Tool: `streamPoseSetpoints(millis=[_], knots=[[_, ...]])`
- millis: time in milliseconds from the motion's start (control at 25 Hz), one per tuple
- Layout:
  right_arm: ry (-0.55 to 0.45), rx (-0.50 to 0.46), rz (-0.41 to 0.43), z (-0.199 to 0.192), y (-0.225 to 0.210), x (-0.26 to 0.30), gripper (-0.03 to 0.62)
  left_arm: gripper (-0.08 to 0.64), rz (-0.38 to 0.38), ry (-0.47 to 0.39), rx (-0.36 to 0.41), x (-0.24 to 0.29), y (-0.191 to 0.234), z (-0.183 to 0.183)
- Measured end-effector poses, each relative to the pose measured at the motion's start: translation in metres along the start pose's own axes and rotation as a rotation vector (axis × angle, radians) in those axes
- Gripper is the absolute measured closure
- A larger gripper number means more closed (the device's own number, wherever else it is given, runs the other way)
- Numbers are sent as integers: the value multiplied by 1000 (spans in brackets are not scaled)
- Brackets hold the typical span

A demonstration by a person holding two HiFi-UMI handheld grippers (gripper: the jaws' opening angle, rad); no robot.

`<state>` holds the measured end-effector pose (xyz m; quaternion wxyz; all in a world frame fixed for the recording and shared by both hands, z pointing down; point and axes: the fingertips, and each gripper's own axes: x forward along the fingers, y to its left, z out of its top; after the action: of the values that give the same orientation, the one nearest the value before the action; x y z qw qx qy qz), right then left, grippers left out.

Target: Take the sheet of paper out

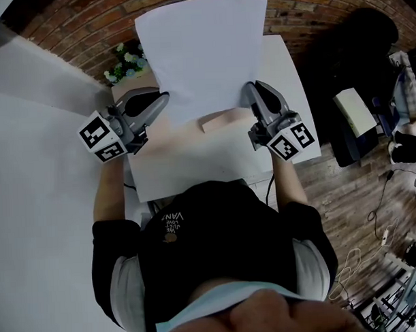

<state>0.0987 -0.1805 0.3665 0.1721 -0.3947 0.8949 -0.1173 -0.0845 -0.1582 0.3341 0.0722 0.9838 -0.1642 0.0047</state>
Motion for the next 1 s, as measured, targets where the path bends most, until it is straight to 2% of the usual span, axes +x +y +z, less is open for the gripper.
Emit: streamPoseSetpoints(millis=[400, 1000], knots=[[5, -14, -60, 4, 1, -17, 584, 558, 2, -55, -157, 8, 9, -14], [38, -31, -99, -4, 20, -25, 589, 558, 37, -132, -275, -5, 13, -25]])
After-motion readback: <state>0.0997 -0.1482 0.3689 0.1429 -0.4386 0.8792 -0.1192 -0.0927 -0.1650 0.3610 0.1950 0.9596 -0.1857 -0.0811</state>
